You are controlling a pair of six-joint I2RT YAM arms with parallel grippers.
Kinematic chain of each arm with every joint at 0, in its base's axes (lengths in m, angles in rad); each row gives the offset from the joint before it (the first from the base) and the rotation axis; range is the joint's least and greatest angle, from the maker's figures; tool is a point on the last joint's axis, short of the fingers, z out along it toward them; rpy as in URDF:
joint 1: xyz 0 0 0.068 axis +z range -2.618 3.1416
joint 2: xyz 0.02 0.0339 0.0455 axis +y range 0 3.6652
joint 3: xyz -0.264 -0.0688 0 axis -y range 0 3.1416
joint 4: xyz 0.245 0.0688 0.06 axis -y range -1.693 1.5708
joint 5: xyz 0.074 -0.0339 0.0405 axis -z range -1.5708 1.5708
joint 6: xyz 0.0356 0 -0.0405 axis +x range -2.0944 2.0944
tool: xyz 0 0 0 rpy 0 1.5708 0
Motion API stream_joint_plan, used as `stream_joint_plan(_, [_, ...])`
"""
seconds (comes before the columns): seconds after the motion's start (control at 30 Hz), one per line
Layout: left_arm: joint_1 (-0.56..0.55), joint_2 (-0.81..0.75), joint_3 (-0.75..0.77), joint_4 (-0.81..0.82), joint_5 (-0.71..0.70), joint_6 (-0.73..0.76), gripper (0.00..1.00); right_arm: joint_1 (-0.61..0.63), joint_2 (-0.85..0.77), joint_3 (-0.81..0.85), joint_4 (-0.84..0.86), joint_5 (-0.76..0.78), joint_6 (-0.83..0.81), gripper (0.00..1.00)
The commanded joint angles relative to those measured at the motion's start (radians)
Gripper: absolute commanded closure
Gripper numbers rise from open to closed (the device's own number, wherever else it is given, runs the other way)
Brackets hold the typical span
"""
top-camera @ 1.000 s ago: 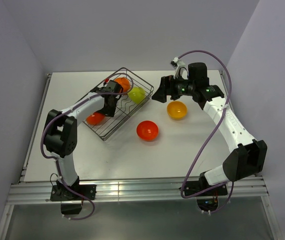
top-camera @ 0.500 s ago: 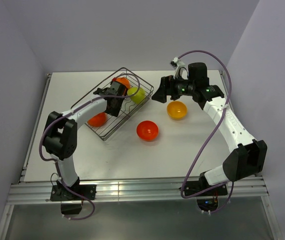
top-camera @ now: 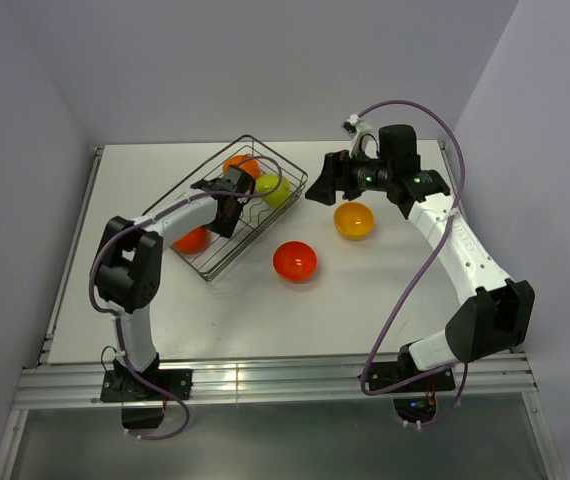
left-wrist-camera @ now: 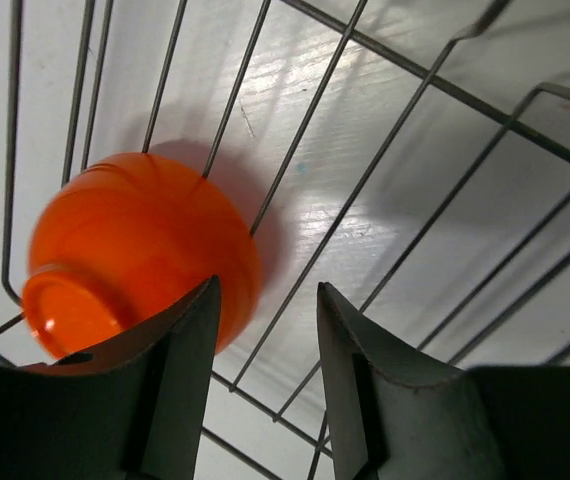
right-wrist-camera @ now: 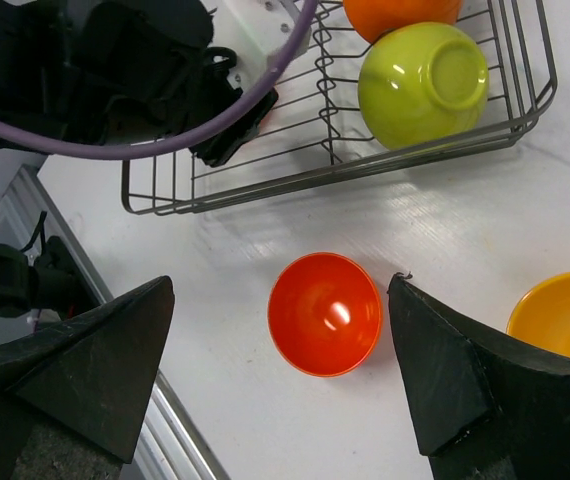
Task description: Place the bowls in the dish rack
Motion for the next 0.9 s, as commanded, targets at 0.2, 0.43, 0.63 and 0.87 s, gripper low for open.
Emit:
stream_joint_plan(0.2, [0.071, 0.062, 0.006, -0.016, -0.020, 0.003, 0.51, -0.013, -0.029, 0.006, 0.009, -0.016, -0.019, 0.06])
stream_joint_plan(0.43, [0.075, 0.068, 0.029, -0.028, -0.009, 0.002, 0.47, -0.015, -0.025, 0.012, 0.000, -0.013, -0.030, 0.06])
stream_joint_plan(0.63, [0.074, 0.051, 0.052, -0.034, 0.021, 0.002, 0.38, -0.019, -0.019, 0.032, -0.026, -0.019, -0.053, 0.06])
stream_joint_plan(0.87, [0.075, -0.073, 0.118, 0.006, 0.193, 0.028, 0.16, -0.050, -0.016, 0.076, -0.081, -0.019, -0.087, 0.05])
